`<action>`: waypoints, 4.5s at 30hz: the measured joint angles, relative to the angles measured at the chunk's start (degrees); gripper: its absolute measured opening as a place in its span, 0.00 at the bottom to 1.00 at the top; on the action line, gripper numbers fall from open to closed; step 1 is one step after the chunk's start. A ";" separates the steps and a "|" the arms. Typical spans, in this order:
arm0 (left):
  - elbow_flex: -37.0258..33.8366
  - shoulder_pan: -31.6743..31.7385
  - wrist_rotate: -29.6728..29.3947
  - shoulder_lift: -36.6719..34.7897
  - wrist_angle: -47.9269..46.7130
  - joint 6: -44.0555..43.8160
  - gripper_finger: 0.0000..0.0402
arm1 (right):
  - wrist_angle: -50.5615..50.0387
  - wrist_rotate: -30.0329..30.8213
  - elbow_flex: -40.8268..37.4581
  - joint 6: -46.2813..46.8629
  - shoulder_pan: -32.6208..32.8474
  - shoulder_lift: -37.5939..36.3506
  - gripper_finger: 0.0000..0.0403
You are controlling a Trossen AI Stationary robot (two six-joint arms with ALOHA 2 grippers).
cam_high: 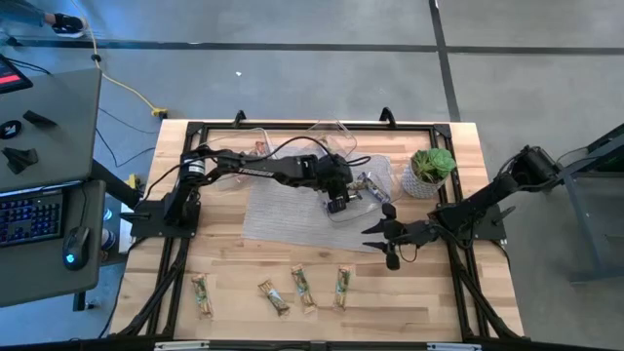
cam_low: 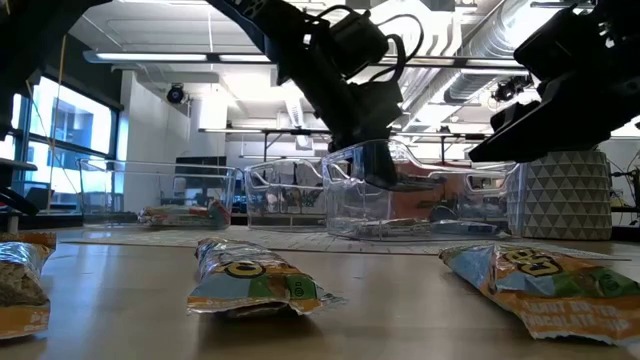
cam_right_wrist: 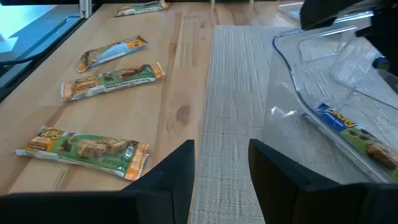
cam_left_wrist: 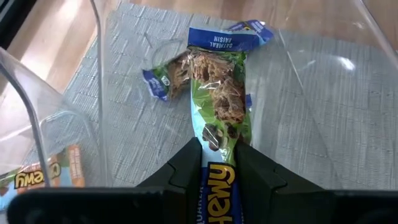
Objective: Pick and place Granola Bars by type
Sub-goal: Put the blue granola bar into the right transparent bin, then put the orange granola bar into the middle transparent bin
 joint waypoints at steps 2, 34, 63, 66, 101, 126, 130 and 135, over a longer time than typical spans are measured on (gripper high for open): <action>0.00 0.00 0.28 0.00 -0.33 0.02 0.20 | 0.05 0.36 0.00 0.00 0.00 0.00 0.33; -0.02 -0.04 0.43 0.02 0.05 -2.32 0.30 | 2.28 -1.00 0.02 -5.50 -0.26 0.00 0.33; 0.02 -0.04 10.47 -31.88 -30.36 -4.80 0.45 | -18.19 -10.86 29.56 -18.01 -0.60 20.98 0.33; 0.02 -0.04 10.39 -34.69 -34.62 -6.89 0.45 | -18.72 -11.24 32.10 -21.87 -0.52 22.65 0.33; -0.01 -0.04 10.44 -38.29 -46.60 -11.94 0.45 | -20.08 -28.02 34.60 -23.09 -2.60 22.84 0.53; 0.00 -0.04 10.46 -38.29 -46.63 -14.71 0.45 | -5.57 -42.75 31.32 -38.96 -4.24 39.76 0.57; -0.02 -0.06 10.46 -38.29 -46.64 -14.71 0.45 | -5.24 -42.98 31.31 -38.56 -5.04 39.82 0.56; 0.00 -0.05 10.44 -38.27 -46.65 -14.71 0.45 | -6.82 -42.84 31.30 -35.27 -5.65 39.82 0.48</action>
